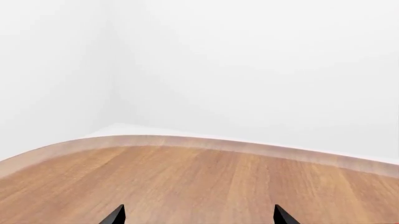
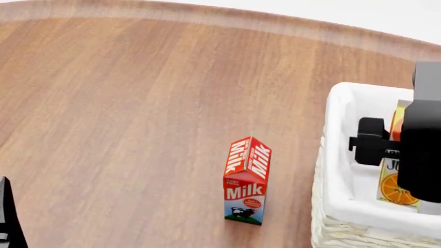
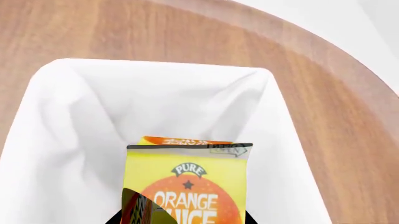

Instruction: Pick up the orange juice, and put it in the basket.

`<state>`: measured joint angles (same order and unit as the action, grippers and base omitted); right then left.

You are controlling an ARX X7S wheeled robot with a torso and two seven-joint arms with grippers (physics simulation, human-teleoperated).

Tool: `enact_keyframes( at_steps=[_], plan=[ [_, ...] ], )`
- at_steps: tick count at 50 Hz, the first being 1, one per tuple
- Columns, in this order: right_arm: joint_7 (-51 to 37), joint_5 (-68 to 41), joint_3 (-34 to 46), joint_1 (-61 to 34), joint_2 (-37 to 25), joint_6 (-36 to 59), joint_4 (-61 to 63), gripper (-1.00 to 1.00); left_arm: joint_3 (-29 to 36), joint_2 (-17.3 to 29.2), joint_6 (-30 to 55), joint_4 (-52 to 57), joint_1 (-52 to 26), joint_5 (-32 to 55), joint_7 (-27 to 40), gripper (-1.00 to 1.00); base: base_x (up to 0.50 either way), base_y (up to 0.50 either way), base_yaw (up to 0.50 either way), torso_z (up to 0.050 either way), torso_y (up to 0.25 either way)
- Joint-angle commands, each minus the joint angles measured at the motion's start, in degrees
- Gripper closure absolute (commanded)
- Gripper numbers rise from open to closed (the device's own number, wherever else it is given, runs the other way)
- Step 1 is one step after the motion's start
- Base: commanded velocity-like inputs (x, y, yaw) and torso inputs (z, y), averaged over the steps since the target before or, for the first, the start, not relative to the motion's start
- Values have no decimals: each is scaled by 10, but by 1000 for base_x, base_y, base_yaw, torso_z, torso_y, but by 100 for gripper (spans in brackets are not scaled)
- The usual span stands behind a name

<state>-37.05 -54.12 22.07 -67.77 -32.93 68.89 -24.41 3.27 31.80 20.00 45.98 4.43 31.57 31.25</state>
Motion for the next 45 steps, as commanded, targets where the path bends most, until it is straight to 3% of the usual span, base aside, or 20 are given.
enact_keyframes(
  at_steps=[1, 45],
  plan=[
    [30, 37, 1, -5, 10, -12, -12, 100, -18, -16, -8, 2, -1, 8, -15, -100, 0, 0, 0, 0, 0],
    [58, 67, 28, -5, 23, -57, -75, 100, -11, -13, -14, -11, -2, 6, -14, -100, 0, 0, 0, 0, 0]
  ],
)
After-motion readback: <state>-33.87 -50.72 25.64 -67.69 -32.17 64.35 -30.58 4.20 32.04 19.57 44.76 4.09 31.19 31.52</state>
